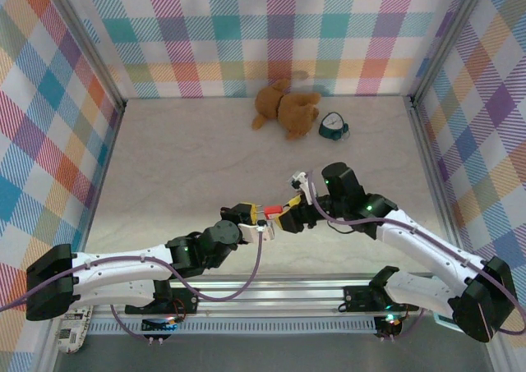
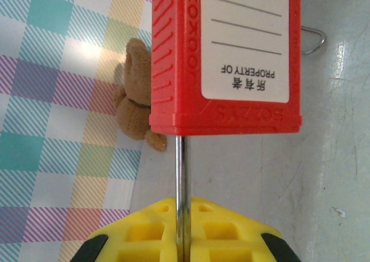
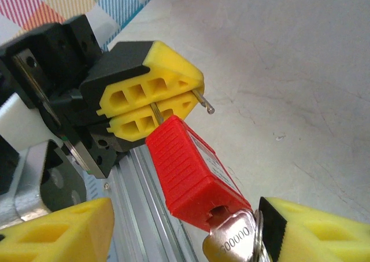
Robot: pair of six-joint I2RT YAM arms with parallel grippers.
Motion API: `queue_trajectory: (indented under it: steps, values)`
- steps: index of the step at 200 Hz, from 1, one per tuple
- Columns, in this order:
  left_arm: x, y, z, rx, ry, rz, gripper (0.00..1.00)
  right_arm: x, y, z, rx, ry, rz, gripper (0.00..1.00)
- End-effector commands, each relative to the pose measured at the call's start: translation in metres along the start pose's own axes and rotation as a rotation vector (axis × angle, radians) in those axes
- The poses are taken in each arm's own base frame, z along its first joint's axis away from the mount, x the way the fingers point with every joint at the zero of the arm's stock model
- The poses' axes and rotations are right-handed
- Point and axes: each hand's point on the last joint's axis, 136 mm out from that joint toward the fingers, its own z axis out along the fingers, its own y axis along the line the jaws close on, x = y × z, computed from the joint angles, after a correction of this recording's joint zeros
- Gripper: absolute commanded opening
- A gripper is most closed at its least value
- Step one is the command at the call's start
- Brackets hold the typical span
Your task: Unlock with the key
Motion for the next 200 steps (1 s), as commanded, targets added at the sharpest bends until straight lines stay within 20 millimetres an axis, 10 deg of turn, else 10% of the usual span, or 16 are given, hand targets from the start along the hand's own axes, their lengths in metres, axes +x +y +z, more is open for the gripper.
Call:
queue_trajectory:
  steps: [1, 150, 200]
  values:
    - [-0.017, 0.018, -0.005, -0.022, -0.053, -0.070, 0.00, -0.014, 0.002, -0.002, 0.012, -0.027, -0.059, 0.64]
    - [-0.021, 0.009, -0.002, 0.004, -0.066, -0.068, 0.00, -0.007, -0.001, 0.015, -0.031, 0.003, 0.037, 0.27]
    - [-0.022, 0.009, -0.002, 0.002, -0.071, -0.074, 0.00, 0.005, 0.001, 0.017, -0.059, 0.034, 0.087, 0.28]
